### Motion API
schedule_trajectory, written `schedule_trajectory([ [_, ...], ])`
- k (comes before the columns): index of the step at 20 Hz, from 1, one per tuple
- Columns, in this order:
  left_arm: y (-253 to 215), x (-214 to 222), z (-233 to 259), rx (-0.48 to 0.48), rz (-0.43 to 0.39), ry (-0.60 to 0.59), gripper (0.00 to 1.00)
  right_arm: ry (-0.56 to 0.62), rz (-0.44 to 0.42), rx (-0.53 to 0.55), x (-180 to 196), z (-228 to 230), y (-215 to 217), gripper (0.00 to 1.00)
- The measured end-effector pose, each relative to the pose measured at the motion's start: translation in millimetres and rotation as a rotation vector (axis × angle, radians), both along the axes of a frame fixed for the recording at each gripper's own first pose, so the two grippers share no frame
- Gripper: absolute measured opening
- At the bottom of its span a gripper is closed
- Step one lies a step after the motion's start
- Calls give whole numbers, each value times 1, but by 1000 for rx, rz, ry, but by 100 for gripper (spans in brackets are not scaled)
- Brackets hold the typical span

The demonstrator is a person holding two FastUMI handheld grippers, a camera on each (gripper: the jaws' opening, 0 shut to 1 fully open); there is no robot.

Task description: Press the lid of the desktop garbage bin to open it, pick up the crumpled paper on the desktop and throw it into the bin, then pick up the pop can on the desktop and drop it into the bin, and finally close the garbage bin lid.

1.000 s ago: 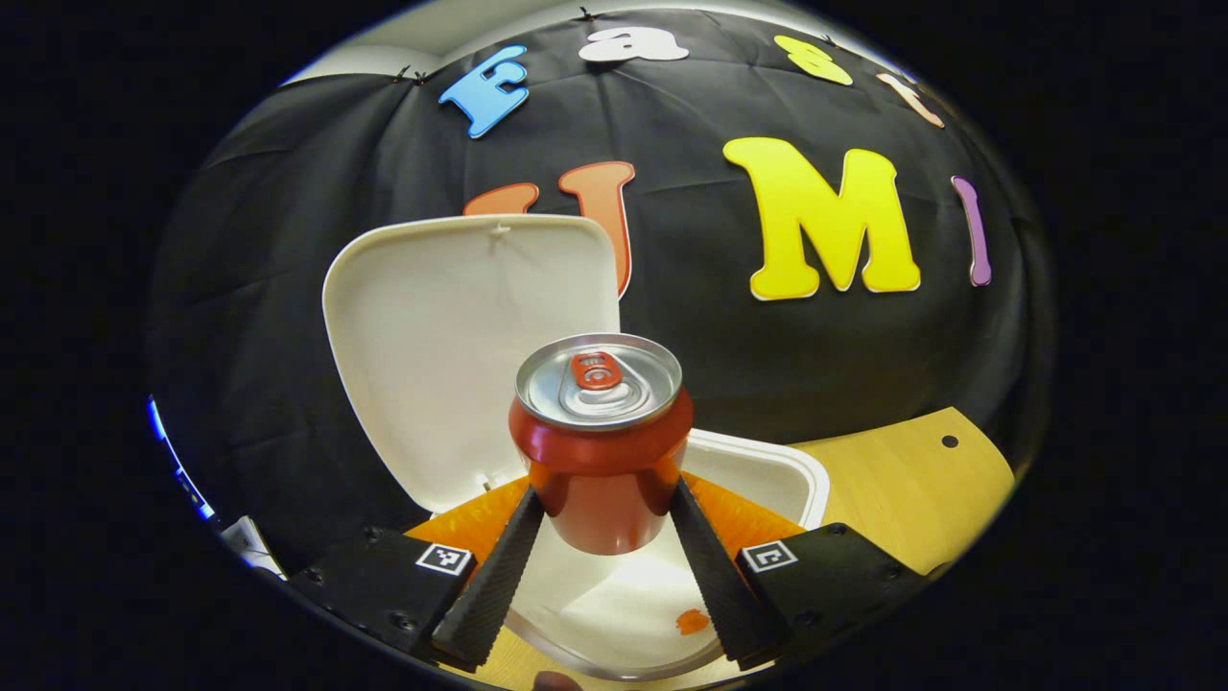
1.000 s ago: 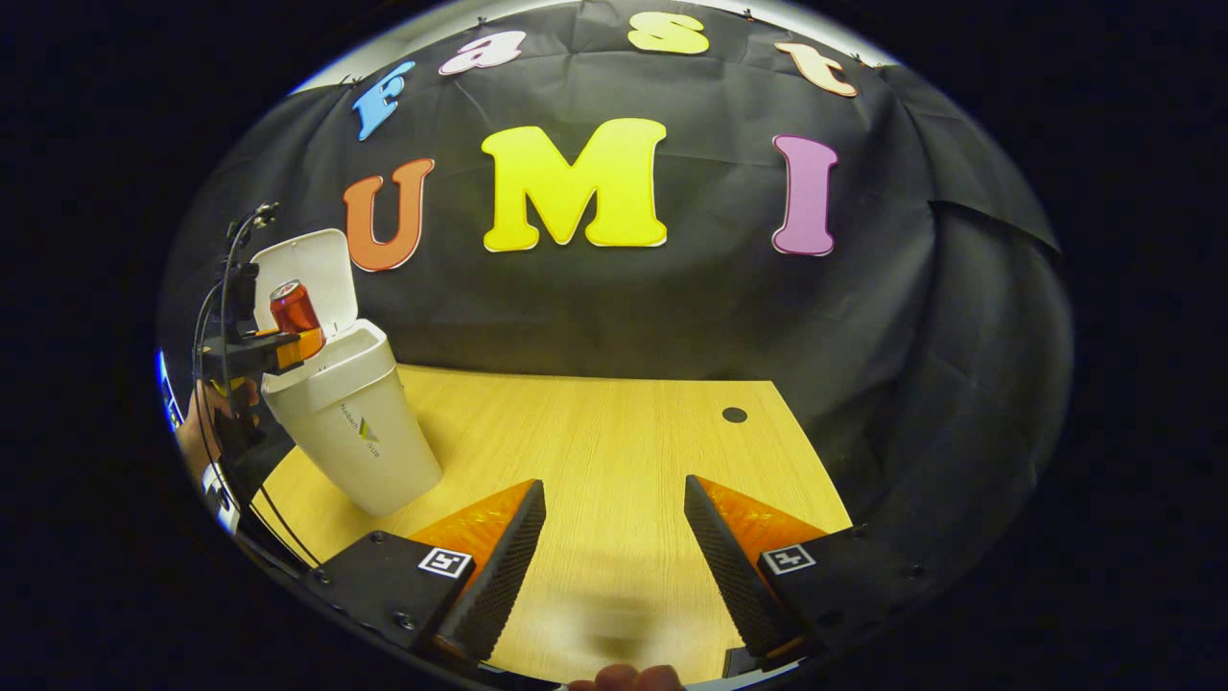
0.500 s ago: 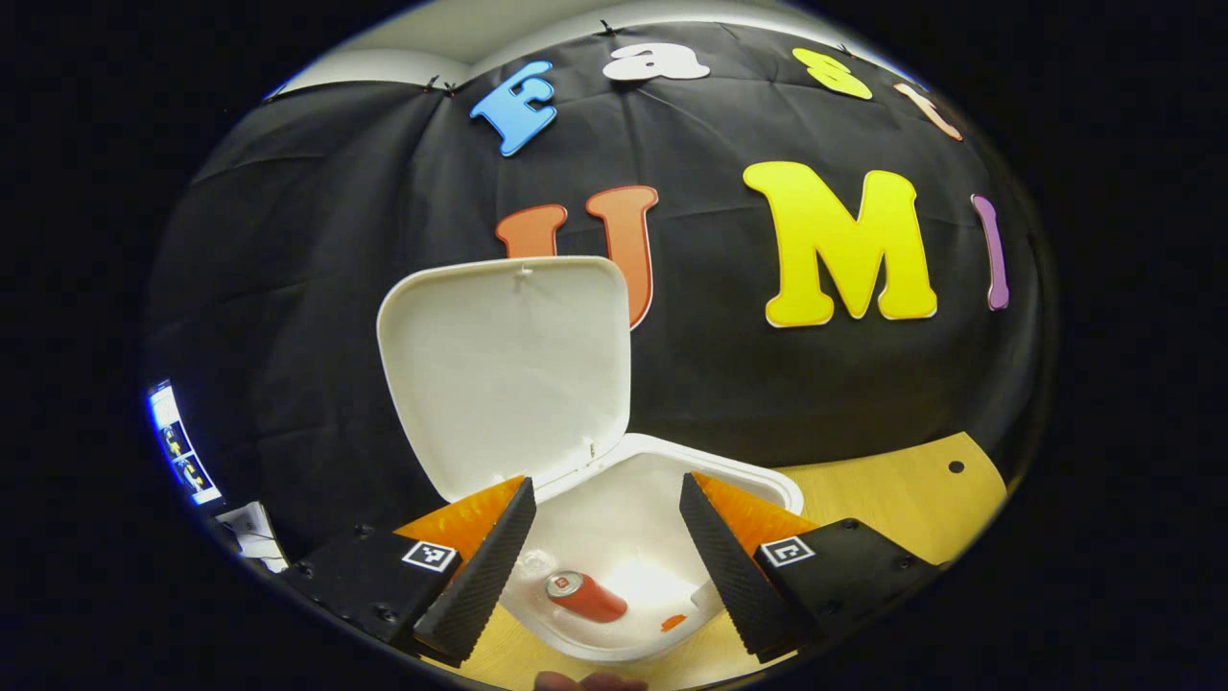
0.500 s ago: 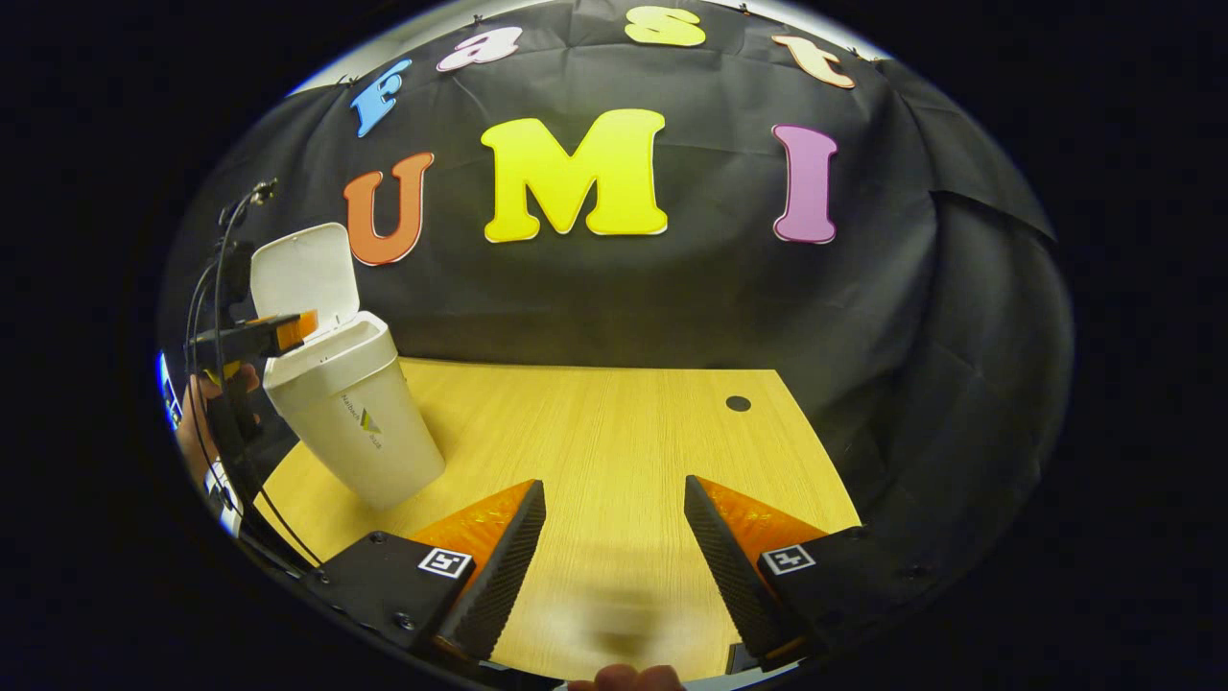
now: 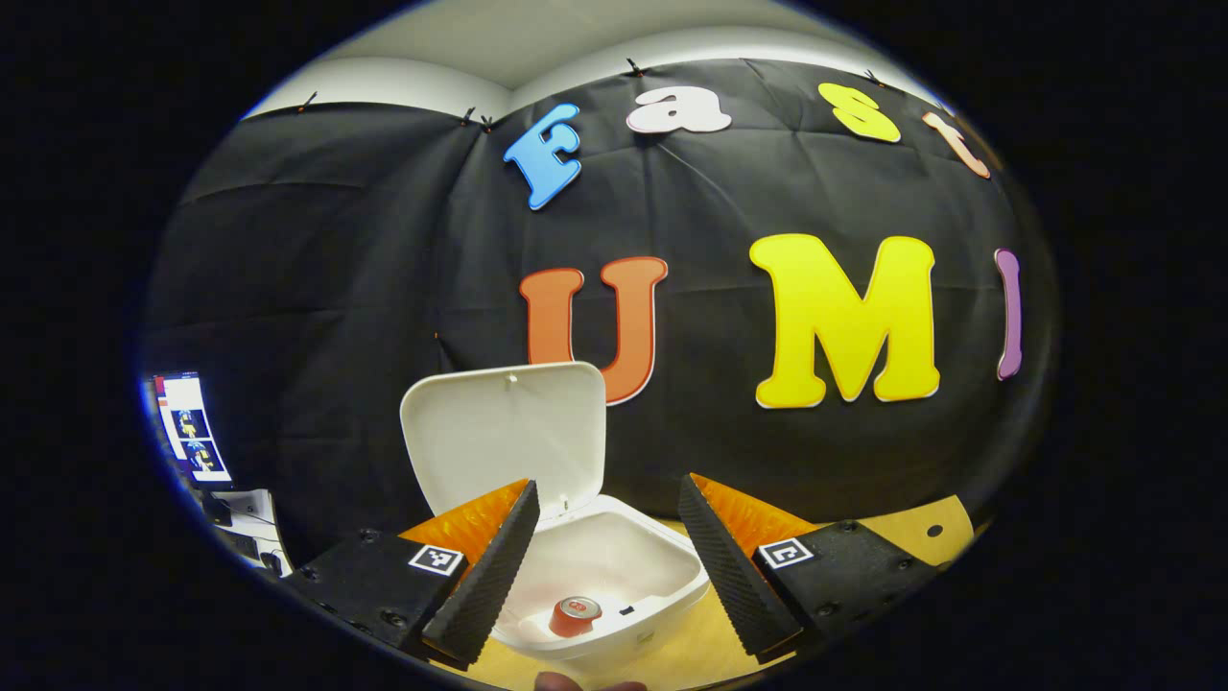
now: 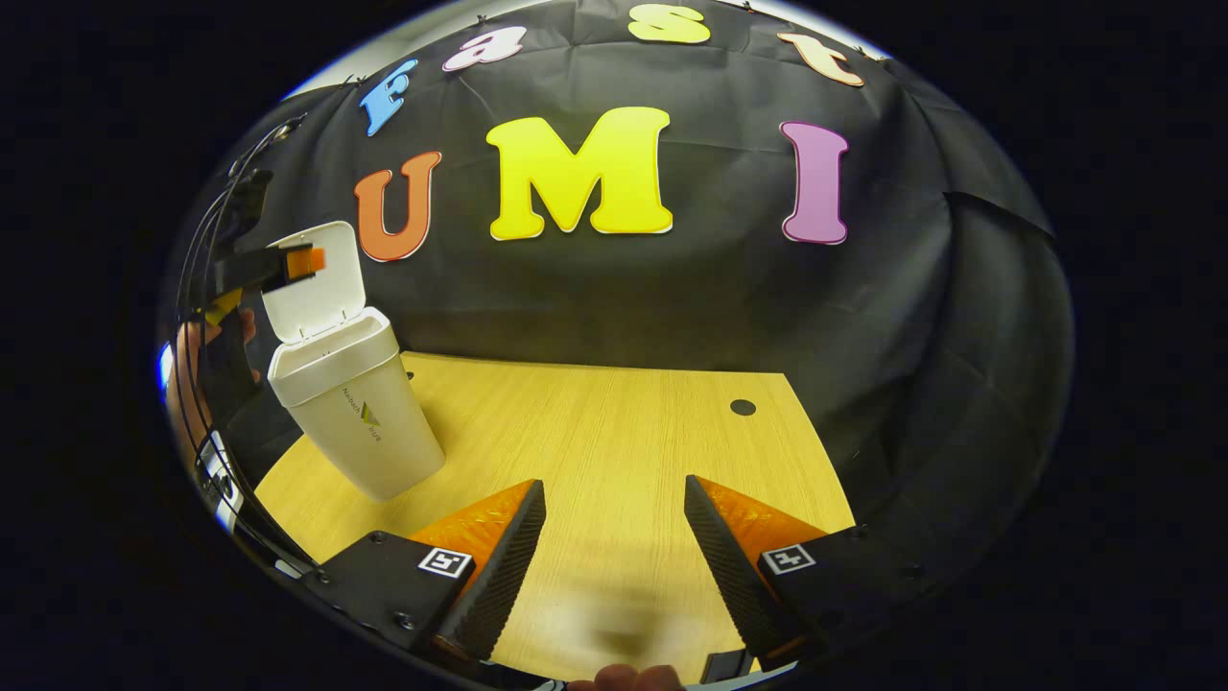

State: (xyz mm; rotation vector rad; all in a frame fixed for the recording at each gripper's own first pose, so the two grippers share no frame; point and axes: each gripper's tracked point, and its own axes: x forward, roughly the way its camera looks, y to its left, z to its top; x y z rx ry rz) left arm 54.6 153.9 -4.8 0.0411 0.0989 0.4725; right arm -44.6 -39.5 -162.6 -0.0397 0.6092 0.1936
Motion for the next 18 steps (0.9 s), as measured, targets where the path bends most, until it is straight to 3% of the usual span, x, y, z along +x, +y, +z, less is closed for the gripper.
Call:
schedule_trajectory([
  [5, 26, 22, 60, 44, 95, -81, 95, -16, 4, 23, 19, 17, -21, 92],
  [9, 64, 38, 94, 6, 221, -111, 95, -51, 11, 12, 32, 38, -37, 93],
  [11, 81, 52, 106, 1, 244, -128, 95, -69, 9, 12, 36, 48, -41, 93],
  [17, 144, 83, 100, 24, 386, -41, 93, -88, -14, 29, 37, 61, -48, 93],
  [18, 154, 86, 94, 3, 415, -18, 85, -92, -21, 34, 39, 63, -48, 93],
])
